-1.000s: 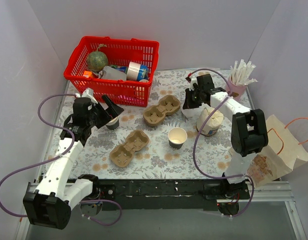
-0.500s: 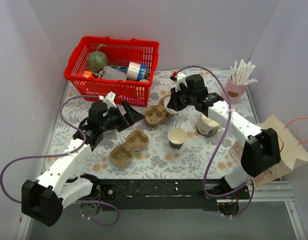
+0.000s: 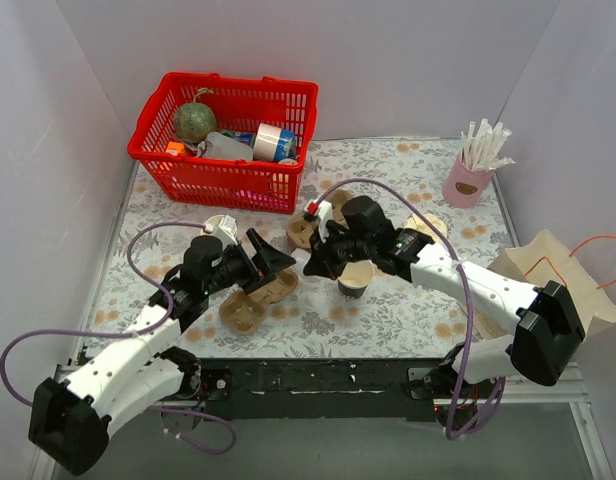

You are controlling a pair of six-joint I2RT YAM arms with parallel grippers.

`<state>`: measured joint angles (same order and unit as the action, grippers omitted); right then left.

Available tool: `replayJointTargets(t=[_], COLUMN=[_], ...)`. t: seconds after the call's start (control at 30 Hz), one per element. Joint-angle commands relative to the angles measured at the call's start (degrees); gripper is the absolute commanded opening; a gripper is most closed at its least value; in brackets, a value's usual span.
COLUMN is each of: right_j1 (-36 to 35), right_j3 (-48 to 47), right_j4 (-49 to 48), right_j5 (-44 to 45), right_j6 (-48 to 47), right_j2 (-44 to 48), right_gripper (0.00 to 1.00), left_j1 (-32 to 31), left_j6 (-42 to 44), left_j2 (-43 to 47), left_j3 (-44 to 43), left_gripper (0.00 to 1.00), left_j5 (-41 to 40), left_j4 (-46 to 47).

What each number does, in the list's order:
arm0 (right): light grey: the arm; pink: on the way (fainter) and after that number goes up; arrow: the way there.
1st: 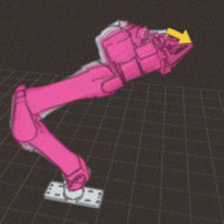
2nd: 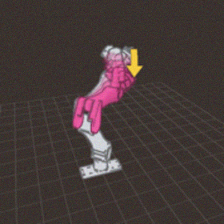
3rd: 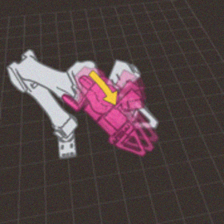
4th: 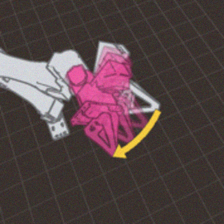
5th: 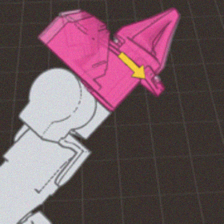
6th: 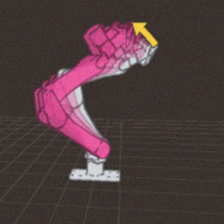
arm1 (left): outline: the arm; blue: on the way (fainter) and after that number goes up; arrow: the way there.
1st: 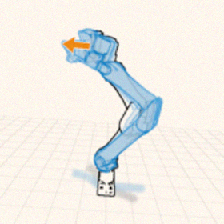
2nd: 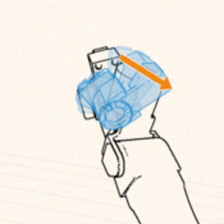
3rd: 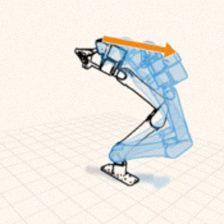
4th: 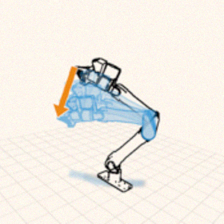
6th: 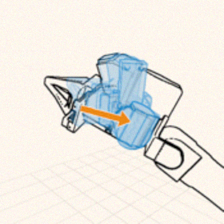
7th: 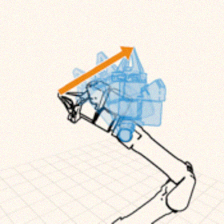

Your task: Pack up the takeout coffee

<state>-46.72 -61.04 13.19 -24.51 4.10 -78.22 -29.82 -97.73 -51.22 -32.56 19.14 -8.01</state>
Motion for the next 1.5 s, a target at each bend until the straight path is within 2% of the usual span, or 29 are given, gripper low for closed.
replayJointTargets(t=[0.0, 0.13, 0.3, 0.43, 0.9, 1.33, 1.47], right_j1=[-5.04, -9.61, -11.73, -12.25, -12.52, -12.96, -13.83], right_j3=[3.46, 7.15, 11.28, 14.45, 17.09, 19.28, 20.95], right_j4=[-5.18, -7.56, -9.75, -12.48, -12.49, -10.03, -9.94], right_j5=[0.51, 7.0, 13.52, 14.14, 15.46, 14.24, 13.61], right_j6=[-2.25, -3.39, -1.56, 0.47, 1.26, 2.49, 1.18], right_j2=[2.71, 3.77, 4.82, 5.97, 7.11, 5.88, 6.06], right_gripper=[0.01, 0.01, 0.01, 0.01, 0.01, 0.01, 0.01], left_j1=[-0.58, -0.85, -1.99, -4.62, -13.24, -14.39, -14.82], left_j6=[-5.71, -8.79, -11.86, -14.23, -16.88, -17.66, -18.89], left_j2=[7.88, 10.79, 11.68, 8.86, -1.6, -2.04, -2.48], left_j3=[4.33, 7.5, 10.76, 11.29, 7.95, 8.65, 8.74], left_gripper=[0.98, 0.98, 0.91, 0.87, 0.79, 0.8, 0.77], left_j5=[-2.7, -2.7, -2.96, -4.63, -12.63, -13.95, -14.13], left_j4=[-1.83, -3.15, -3.77, -3.68, -2.71, -2.01, -0.79])
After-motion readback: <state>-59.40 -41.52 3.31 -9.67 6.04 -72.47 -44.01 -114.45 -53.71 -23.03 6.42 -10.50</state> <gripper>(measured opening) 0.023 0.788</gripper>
